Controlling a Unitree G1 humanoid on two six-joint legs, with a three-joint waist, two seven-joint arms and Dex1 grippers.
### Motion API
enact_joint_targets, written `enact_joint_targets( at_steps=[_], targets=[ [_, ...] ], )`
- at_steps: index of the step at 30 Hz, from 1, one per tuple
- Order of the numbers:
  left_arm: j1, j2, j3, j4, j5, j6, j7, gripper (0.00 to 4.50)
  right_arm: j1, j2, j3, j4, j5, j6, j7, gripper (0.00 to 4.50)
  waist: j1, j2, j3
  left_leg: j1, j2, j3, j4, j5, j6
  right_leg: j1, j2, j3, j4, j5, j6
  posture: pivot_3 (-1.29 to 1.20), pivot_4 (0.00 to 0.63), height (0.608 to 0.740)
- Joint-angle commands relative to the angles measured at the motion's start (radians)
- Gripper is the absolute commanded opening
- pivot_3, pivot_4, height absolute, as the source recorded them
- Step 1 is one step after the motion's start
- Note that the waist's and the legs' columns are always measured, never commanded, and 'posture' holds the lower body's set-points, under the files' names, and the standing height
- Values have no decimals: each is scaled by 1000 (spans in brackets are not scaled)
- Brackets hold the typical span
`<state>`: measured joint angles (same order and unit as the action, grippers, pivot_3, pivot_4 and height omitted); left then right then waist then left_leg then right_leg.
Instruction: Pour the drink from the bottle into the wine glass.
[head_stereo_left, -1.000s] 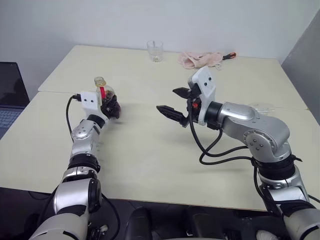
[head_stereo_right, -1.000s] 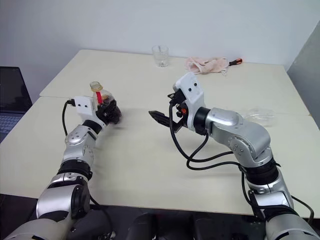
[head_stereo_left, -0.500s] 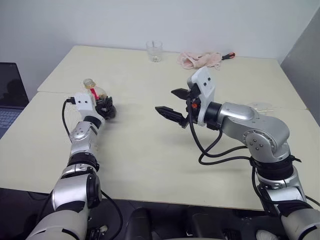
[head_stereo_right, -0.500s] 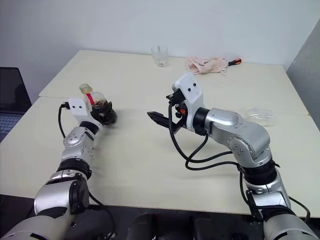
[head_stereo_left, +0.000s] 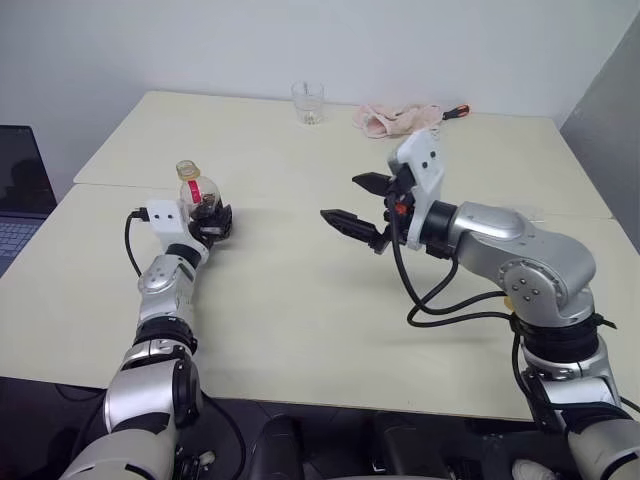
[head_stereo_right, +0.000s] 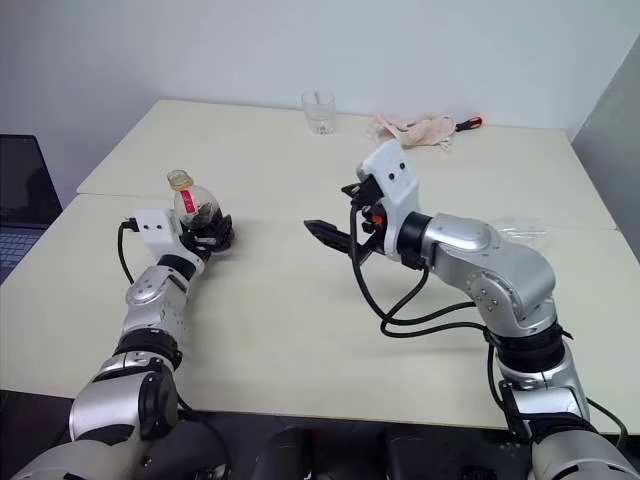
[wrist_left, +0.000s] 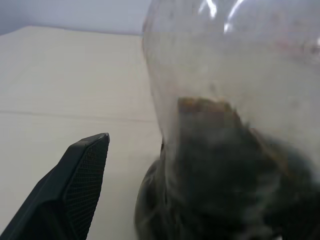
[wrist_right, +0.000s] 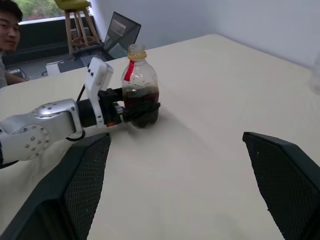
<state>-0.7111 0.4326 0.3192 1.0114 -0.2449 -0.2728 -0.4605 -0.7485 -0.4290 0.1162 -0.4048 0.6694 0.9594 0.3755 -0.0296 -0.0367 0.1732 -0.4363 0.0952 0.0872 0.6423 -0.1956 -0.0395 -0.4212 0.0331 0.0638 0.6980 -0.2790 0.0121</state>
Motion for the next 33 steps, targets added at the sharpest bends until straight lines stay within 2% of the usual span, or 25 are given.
enact_joint_targets(
  at_steps=[1,11,19,23,27,33],
  targets=[
    [55,-2,-1,-120,-42,60,-75,4473,10,-25,-44,-45,5,3,22,4500,-1,0,0,0,0,0,0,0,0,0,0,0,0,0,0,0,150,740],
    [253,2,21,-395,-66,195,-35,4473,71,-81,-148,-32,27,-5,59,4500,-3,0,0,1,0,0,0,0,0,0,-1,1,0,0,0,0,150,740],
    [466,-19,24,-598,-92,283,-8,4473,190,-48,-313,54,89,-35,72,4500,-6,-1,-2,3,1,0,-1,0,0,1,-1,3,0,0,0,0,150,740],
    [609,-36,-67,-786,-114,379,-100,4473,269,-13,-375,93,97,-36,33,4500,-15,1,-4,4,0,0,-2,0,0,1,-1,7,0,0,0,0,150,740],
    [642,6,-217,-895,-56,403,-226,4473,335,42,-446,85,167,7,-20,4500,-12,9,-9,4,-2,0,-2,0,0,2,-2,7,-1,-1,3,0,150,740],
    [490,37,-406,-1046,-27,520,-349,4473,338,177,-618,151,334,78,-276,4500,-2,10,-10,4,-3,0,-1,0,0,3,-3,6,-1,-3,5,0,150,740]
  ],
)
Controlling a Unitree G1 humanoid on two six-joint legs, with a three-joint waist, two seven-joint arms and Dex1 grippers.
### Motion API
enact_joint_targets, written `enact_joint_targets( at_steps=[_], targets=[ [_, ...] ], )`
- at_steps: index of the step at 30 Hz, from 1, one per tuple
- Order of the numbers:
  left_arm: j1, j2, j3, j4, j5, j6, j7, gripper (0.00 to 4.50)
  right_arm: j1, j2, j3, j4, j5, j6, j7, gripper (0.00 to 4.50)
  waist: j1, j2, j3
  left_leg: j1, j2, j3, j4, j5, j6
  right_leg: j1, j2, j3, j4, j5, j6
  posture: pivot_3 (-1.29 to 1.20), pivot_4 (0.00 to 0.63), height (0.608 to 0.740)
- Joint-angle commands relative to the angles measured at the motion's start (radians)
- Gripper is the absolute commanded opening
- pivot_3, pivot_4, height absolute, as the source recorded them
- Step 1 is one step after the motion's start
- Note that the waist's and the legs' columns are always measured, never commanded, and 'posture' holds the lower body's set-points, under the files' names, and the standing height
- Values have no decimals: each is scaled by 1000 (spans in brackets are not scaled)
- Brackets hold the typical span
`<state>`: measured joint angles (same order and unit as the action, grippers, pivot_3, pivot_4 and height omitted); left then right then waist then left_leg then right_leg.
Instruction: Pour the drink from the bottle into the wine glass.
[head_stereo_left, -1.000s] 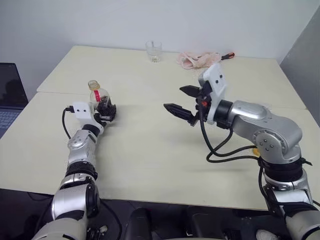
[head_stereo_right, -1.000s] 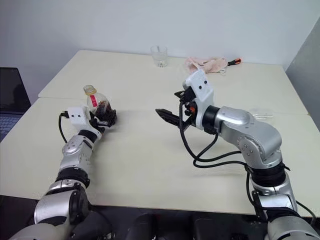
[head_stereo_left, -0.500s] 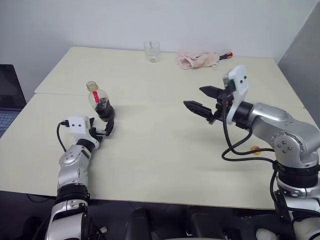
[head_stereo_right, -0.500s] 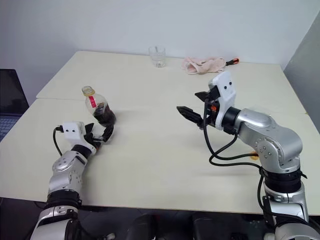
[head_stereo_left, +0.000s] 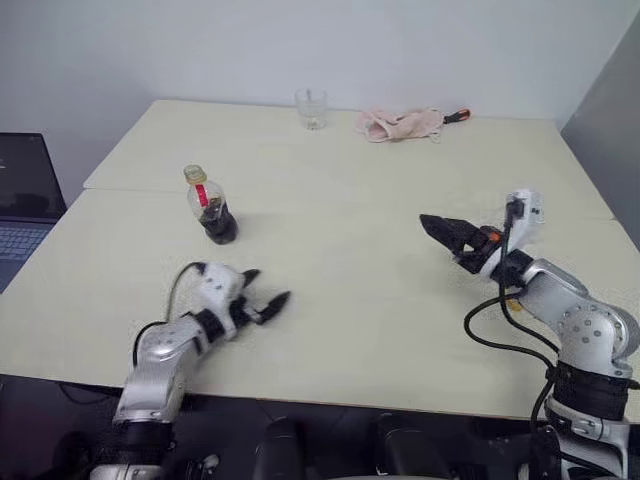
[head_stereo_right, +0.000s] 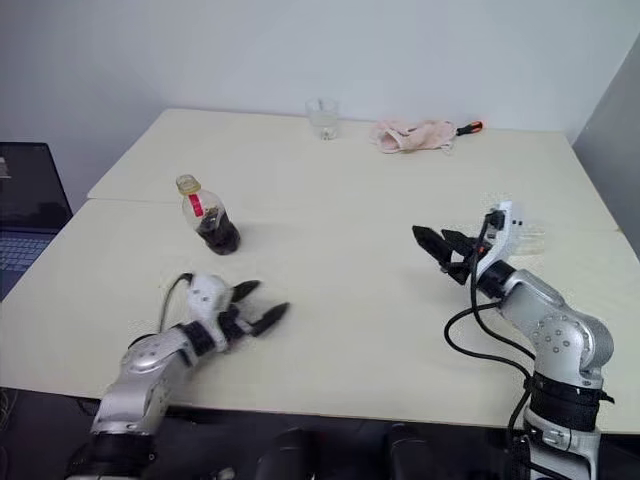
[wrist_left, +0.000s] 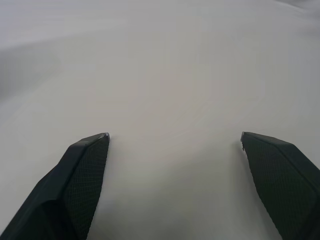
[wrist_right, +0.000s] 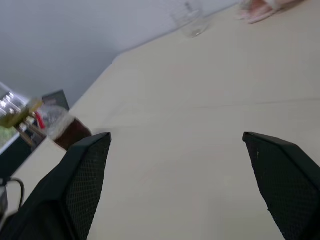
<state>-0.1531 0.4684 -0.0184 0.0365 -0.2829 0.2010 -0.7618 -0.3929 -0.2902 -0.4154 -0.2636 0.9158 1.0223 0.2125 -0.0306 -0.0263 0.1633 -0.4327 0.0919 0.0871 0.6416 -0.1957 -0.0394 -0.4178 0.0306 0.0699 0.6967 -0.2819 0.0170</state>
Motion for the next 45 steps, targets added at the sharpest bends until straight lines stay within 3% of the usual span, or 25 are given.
enact_joint_targets(
  at_steps=[1,5,13,29,36,45],
  targets=[
    [-112,2,-105,-85,14,70,-75,4473,-30,72,-121,30,110,1,-183,4500,-2,0,0,0,1,0,0,0,0,-1,1,0,0,0,0,0,150,740],
    [-232,-2,-173,-119,8,155,-120,4473,-66,169,-217,82,178,-54,-398,4500,-8,0,0,-1,1,0,-1,0,0,-2,3,0,0,0,0,0,150,740],
    [-305,18,-217,-140,29,177,-178,4473,-174,218,-283,253,241,-181,-587,4500,-33,1,0,0,1,-3,-6,0,0,-3,4,2,0,0,0,0,150,740],
    [-285,17,-203,-149,45,174,-147,4473,-308,150,-290,636,240,-297,-469,4500,-29,1,0,0,1,-2,-8,0,1,-3,3,2,-2,0,-1,0,150,740],
    [-270,18,-195,-147,40,181,-135,4473,-407,89,-291,941,170,-407,-334,4500,-31,1,0,1,1,-2,-8,0,1,-3,3,2,-2,0,-1,0,150,740],
    [-267,22,-179,-141,43,180,-114,4500,-516,42,-245,1174,13,-526,-191,1463,-30,1,0,1,1,0,-9,0,1,-3,3,2,-3,0,-1,0,150,740]
  ],
)
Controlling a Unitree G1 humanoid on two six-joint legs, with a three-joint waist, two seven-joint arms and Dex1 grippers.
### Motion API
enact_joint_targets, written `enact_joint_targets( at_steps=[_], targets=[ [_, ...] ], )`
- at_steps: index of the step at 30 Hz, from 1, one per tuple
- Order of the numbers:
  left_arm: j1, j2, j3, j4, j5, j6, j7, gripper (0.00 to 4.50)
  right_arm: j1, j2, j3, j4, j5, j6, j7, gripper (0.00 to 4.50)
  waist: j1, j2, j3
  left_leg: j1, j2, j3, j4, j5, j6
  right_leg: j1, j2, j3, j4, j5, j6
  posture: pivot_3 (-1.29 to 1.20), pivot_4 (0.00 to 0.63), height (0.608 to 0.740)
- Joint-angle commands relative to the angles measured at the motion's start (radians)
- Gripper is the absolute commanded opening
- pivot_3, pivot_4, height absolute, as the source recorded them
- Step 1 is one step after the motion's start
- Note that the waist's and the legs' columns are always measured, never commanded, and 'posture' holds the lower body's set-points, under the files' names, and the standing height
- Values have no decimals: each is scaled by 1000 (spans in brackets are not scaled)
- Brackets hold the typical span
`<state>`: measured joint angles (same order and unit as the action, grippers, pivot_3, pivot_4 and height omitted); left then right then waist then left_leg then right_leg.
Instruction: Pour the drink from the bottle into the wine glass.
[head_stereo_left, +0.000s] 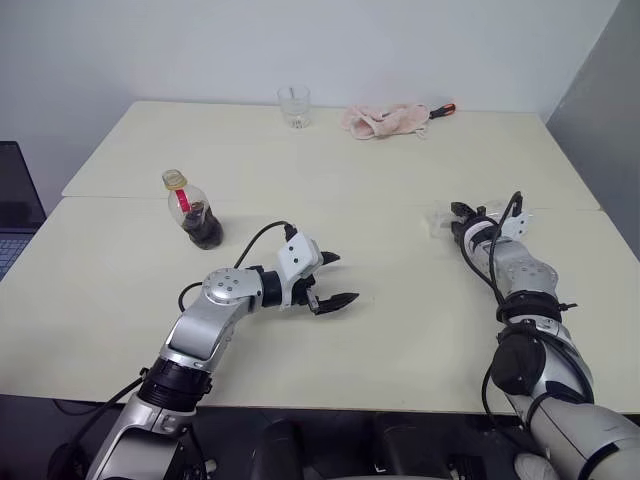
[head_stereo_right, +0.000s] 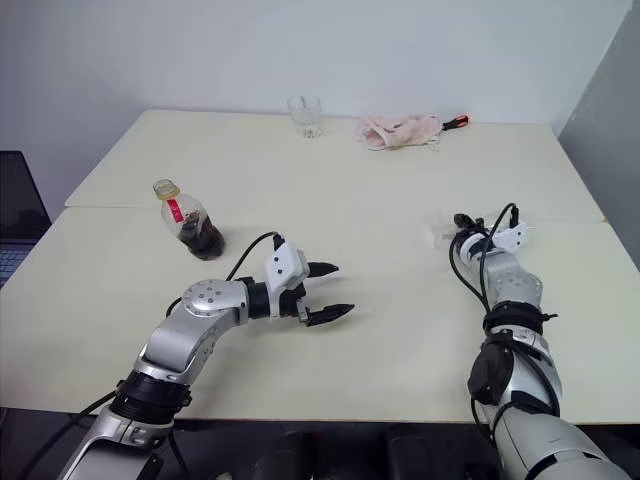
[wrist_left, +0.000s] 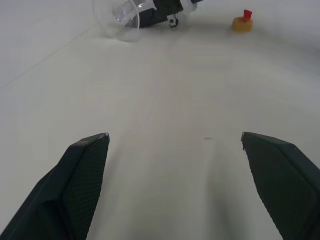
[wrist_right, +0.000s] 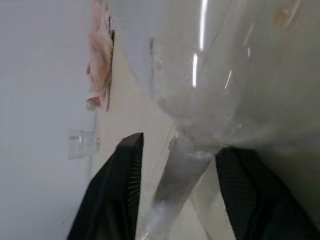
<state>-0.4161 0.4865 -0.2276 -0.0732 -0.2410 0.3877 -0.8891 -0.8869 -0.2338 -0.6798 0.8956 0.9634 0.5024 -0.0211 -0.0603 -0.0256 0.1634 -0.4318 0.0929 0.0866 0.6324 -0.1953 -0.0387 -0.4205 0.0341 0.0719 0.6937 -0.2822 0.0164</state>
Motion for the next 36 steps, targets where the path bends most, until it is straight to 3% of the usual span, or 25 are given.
enact_joint_targets(
  at_steps=[1,4,8,12,17,23,36],
  targets=[
    [-4,4,30,-31,3,-7,18,4500,-16,-13,39,-4,-56,-2,52,1137,0,0,0,0,0,0,0,0,0,0,0,0,0,0,0,0,150,740],
    [6,8,34,-35,4,-8,30,4500,18,2,137,-141,-132,29,68,203,1,0,0,0,0,0,0,0,0,0,0,0,0,0,0,0,150,740],
    [37,23,55,-47,1,-8,44,4500,93,38,384,-450,-300,-12,153,165,2,0,0,0,1,-1,-1,0,0,-1,-1,0,1,0,0,0,150,740],
    [68,67,88,-40,13,-21,51,4500,136,114,621,-594,-516,-246,270,165,-8,1,1,0,2,-1,-3,0,0,-4,0,0,3,0,-1,0,150,740],
    [107,102,145,-53,-9,-12,55,4500,134,224,782,-462,-710,-530,357,165,-6,1,0,0,4,-2,-3,0,0,-4,2,-1,3,-2,-3,0,150,740],
    [140,72,177,-100,-44,23,84,4500,76,301,839,-179,-866,-784,342,165,14,-1,1,0,1,0,-2,0,-1,-2,-3,-2,3,1,-8,0,150,740],
    [157,52,199,-136,-48,43,141,4500,41,337,841,56,-933,-882,477,165,7,-2,2,0,4,-1,-2,0,-1,-2,-1,-3,4,0,-10,0,150,740]
  ],
)
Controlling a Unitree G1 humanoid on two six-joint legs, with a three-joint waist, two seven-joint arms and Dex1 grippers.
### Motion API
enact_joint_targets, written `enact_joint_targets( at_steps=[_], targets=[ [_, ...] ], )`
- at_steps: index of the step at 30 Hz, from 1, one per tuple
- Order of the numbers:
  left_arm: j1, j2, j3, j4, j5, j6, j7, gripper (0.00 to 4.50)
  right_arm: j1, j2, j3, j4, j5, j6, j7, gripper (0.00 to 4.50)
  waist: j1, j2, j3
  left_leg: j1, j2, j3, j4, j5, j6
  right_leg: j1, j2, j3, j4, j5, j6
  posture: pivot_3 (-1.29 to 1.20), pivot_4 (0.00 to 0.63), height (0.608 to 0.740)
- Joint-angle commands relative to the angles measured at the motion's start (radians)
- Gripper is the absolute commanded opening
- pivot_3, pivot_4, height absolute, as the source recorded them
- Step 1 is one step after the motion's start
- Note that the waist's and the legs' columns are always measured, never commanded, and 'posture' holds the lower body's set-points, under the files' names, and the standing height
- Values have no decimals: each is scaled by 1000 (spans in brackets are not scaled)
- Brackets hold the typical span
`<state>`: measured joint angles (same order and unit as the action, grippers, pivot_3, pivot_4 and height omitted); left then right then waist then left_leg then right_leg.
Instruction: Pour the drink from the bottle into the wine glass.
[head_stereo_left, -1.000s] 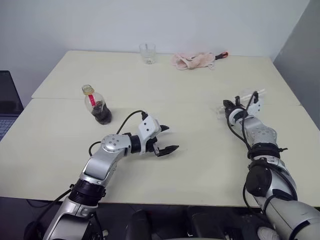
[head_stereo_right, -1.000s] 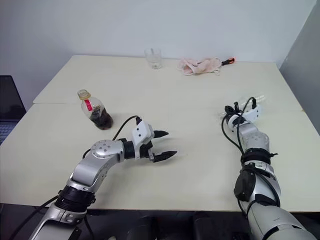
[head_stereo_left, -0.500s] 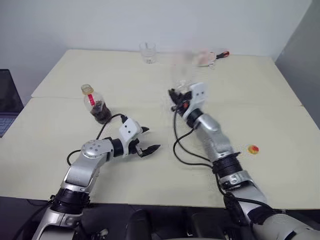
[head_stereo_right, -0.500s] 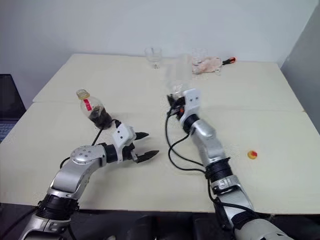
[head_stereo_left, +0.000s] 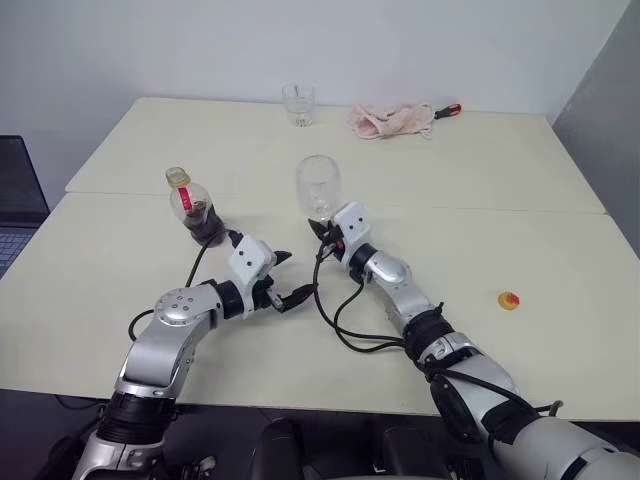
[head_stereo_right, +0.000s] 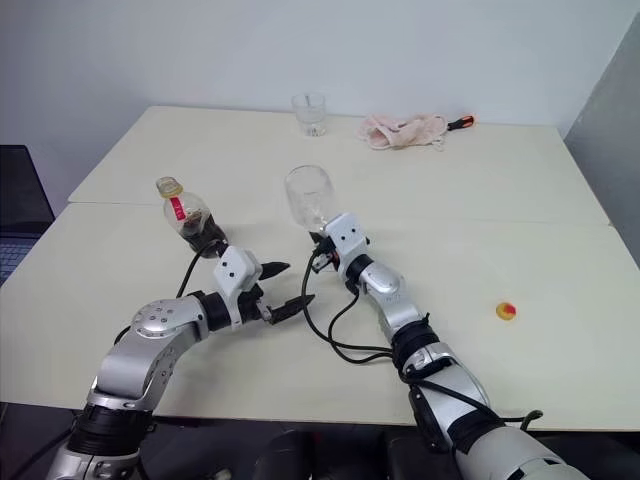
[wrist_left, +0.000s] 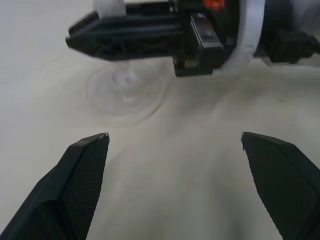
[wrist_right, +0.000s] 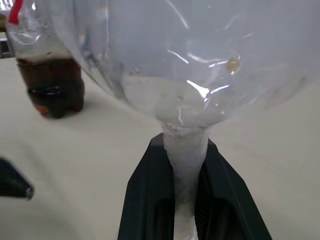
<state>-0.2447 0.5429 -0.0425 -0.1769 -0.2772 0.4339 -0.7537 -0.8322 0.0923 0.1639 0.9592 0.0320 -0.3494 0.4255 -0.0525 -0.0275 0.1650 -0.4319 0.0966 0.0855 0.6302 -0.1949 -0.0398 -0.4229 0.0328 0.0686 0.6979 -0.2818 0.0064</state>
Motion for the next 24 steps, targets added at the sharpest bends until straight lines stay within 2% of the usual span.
enact_joint_targets(
  at_steps=[1,5,6,13,14,20,24],
  targets=[
    [-17,-5,13,-29,-12,-4,6,4500,-12,11,-8,-6,-5,-27,29,165,-1,0,0,0,0,0,0,0,0,0,0,0,0,0,0,0,150,740],
    [-38,-18,17,-10,-13,-34,5,4500,-11,2,-26,3,-10,1,14,1530,-2,0,0,0,-1,0,0,0,0,0,0,0,0,0,0,0,150,740],
    [-42,-21,18,-7,-12,-42,5,4500,-10,1,-27,3,-10,4,19,1734,-1,0,0,0,-1,0,0,0,0,0,0,0,0,0,0,0,150,740],
    [-35,-22,33,18,-11,-62,-2,4500,27,-34,-15,-75,-21,37,50,4280,-2,0,0,0,-1,0,0,0,-1,1,0,0,0,0,0,0,150,740],
    [-24,-18,43,25,-12,-68,-2,4500,37,-44,-9,-104,-22,57,65,4457,-2,0,0,0,-1,0,0,0,-1,1,0,0,0,0,0,0,150,740],
    [78,-21,189,178,5,-228,70,4500,167,-154,17,-444,20,322,207,4457,-3,0,0,1,0,-1,0,0,-1,1,-1,1,0,0,0,0,150,740],
    [133,-96,346,237,-75,-323,159,4500,260,-316,28,-786,131,673,380,4457,4,0,0,1,0,-1,0,0,-1,1,-2,1,0,0,0,0,150,740]
  ],
)
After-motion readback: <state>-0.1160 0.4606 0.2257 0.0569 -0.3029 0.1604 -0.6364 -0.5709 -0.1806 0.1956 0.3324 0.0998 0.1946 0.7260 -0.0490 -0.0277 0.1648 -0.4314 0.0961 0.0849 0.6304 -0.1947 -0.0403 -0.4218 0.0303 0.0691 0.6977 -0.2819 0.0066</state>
